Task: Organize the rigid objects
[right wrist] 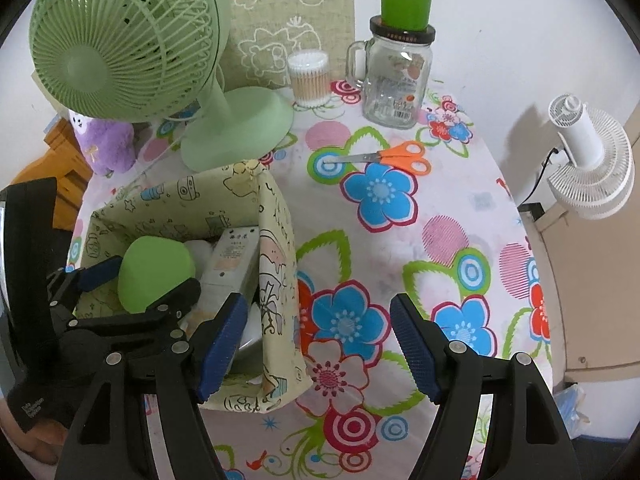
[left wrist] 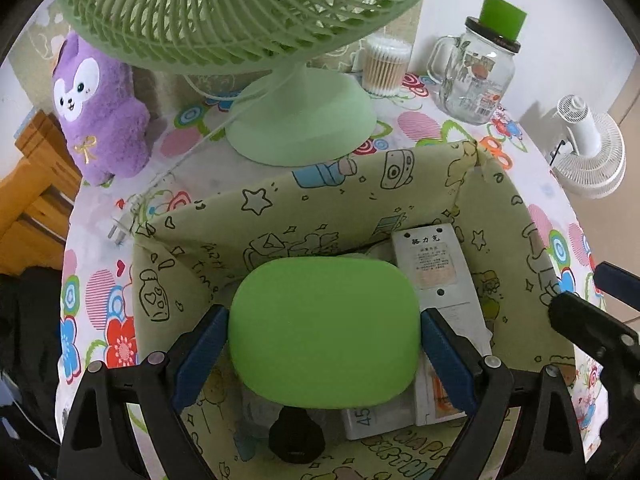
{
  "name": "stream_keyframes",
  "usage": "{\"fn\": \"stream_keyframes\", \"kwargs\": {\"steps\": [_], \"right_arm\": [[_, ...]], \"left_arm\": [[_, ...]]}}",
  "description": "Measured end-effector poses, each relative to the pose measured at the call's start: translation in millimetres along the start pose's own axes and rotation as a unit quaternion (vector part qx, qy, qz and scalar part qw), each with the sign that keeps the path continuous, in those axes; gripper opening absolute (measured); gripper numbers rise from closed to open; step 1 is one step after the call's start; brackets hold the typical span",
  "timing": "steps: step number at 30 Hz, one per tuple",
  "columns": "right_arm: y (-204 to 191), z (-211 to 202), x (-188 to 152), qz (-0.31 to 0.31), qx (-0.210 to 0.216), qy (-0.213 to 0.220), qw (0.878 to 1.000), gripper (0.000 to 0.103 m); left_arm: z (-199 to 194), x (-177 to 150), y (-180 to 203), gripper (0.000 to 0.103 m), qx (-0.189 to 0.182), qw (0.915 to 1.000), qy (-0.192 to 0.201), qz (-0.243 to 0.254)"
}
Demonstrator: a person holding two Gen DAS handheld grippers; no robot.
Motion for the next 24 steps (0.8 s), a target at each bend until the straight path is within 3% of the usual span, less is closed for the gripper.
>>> {"fn": "stream_keyframes", "kwargs": {"steps": [24], "right_arm": [[-33.7, -5.1, 3.6, -0.021, 0.019, 0.009, 1.000, 0.078]], "left_arm": [[-50.0, -13.0, -27.2, 0.101, 0.017, 0.9994, 0.029, 0.003]]}}
Point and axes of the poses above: each gripper's, at about its wrist camera, not at the fingertips, and z roughly the way its jaws point, y to its right, x to its top, the point moved 4 cm from there along z, roughly the way its jaws point, and after that the axes turned 6 degrees about x, right-handed, at the moved point
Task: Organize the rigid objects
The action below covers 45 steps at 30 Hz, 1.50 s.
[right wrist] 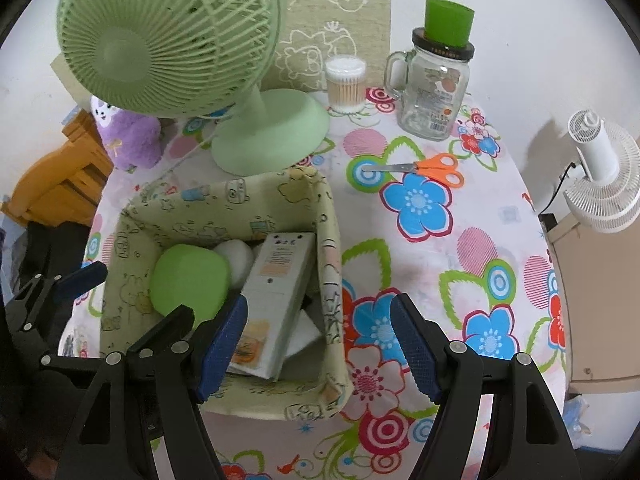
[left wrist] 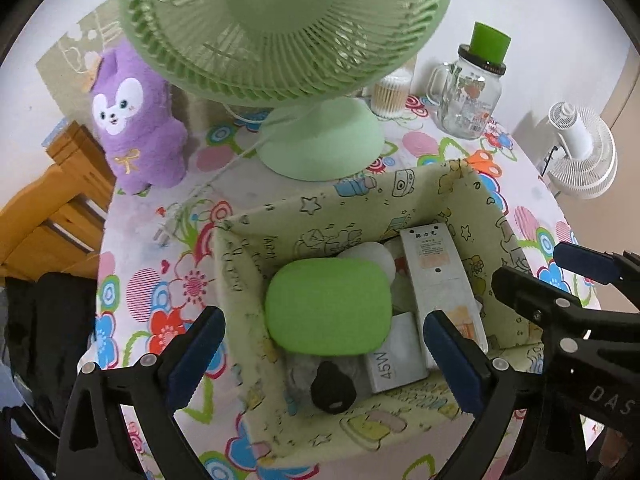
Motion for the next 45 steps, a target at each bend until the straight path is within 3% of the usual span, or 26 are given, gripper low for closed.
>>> {"fn": "stream_keyframes", "kwargs": {"steps": [10, 32, 45], "right_arm": [[-16.4, -19.5, -8.3, -0.001, 0.004, 0.014, 1.000, 0.089], [-45.4, -106.0, -42.8, -0.023, -0.018, 0.082, 0.996, 0.090], [-51.2, -168.2, -69.4, -0.044, 0.003, 0.131, 0.990, 0.090]], "left_arm": [[-29.3, -14.9, -20.4, 0.102, -0.012, 0.9995, 0.012, -0.026], [-121.3, -54.7, -46.2, 0.103, -0.019, 0.9956, 0.070, -0.059], [-194.3, -81.9, -48.7, 0.103, 0.014, 0.9896, 0.119, -0.080]]}}
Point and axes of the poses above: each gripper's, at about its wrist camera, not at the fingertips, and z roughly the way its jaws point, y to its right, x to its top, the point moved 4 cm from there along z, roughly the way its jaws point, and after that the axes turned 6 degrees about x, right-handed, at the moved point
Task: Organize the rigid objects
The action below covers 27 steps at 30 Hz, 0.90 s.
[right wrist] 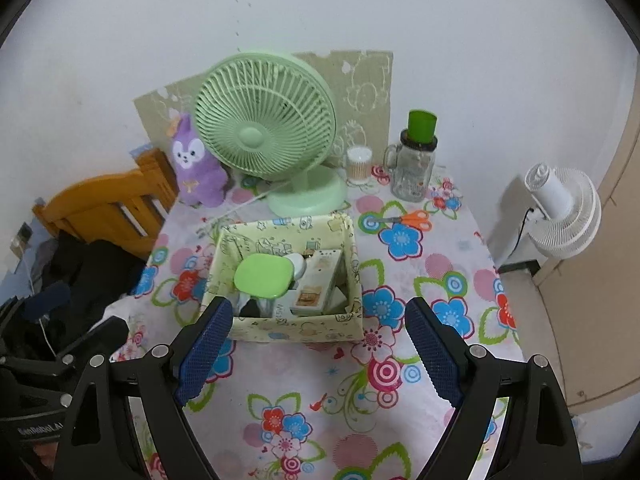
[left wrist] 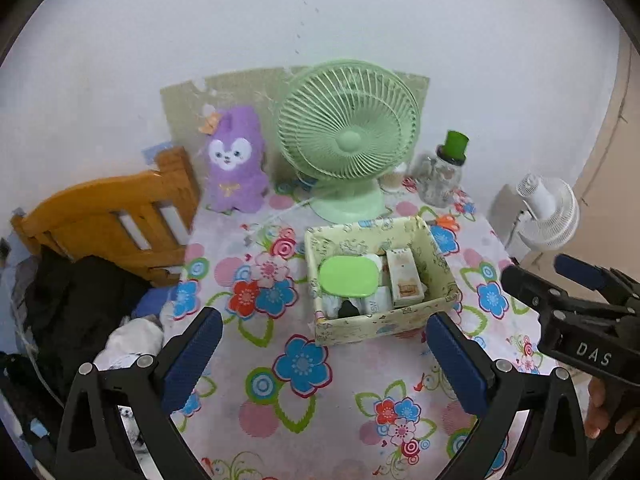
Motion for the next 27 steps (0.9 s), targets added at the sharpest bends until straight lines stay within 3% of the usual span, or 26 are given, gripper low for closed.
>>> {"fn": "stream_keyframes", "kwargs": {"steps": [7, 15, 27], "right_arm": [[-0.8, -39.4, -12.7, -0.020, 0.003, 0.024, 1.000, 0.090], [2.5, -74.1, -21.9, -0.023, -0.009, 0.035, 0.999, 0.091], [-5.0, -109.3, -28.0, -0.020, -0.012, 0.059, 0.998, 0.093]], "left_arm": [[-31.5, -7.6, 9.3, 0.103, 0.007, 0.9998, 0.018, -0.004], [-58.1, -16.9, 20.0, 0.103, -0.012, 0.9996, 0.026, -0.003], [-94.2, -19.6, 18.1, 0.103, 0.004, 0.9986, 0.051, -0.018]]}}
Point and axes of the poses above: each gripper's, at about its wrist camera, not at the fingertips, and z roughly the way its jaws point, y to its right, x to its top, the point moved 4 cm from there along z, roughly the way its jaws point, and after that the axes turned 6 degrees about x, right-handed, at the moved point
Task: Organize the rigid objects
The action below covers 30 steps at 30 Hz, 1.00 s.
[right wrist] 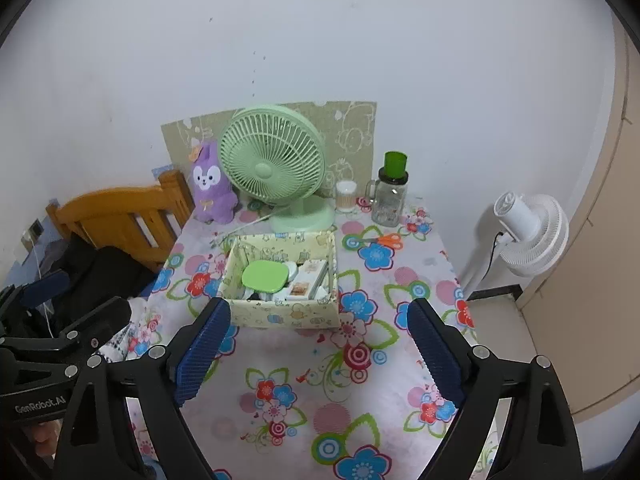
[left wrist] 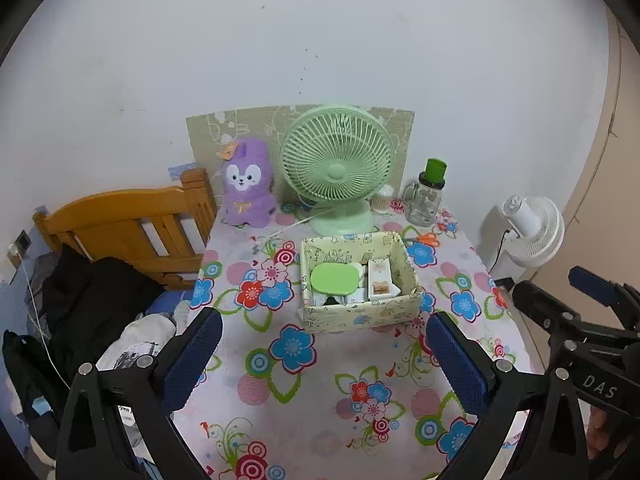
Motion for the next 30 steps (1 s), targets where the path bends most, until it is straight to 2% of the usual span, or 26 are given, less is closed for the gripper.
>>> {"fn": "stream_keyframes", "kwargs": {"steps": [4, 9, 21, 30], "right_arm": [[-0.3, -8.5, 0.0, 0.002, -0.008, 0.006, 1.000, 0.097], [-0.4, -16.8, -1.8, 0.002, -0.010, 0.018, 1.000, 0.097], [9.9, -19.7, -8.7, 0.036, -0.003, 0.014, 0.999, 0.097], [9.1, -21.0, -8.2, 0.034, -0.012, 0.020, 0.999, 0.097]], "left_arm": [[-12.6, 1.0, 3.1, 0.103, 0.000, 0.9998, 0.020, 0.003], [-13.7, -0.5, 2.4, 0.103, 0.000, 0.9999, 0.014, -0.005], [-19.3, -1.9, 8.1, 0.103, 0.019, 0.9996, 0.022, 0.001], [-19.2, -3.4, 8.6, 0.103, 0.027, 0.9995, 0.019, 0.000]]}}
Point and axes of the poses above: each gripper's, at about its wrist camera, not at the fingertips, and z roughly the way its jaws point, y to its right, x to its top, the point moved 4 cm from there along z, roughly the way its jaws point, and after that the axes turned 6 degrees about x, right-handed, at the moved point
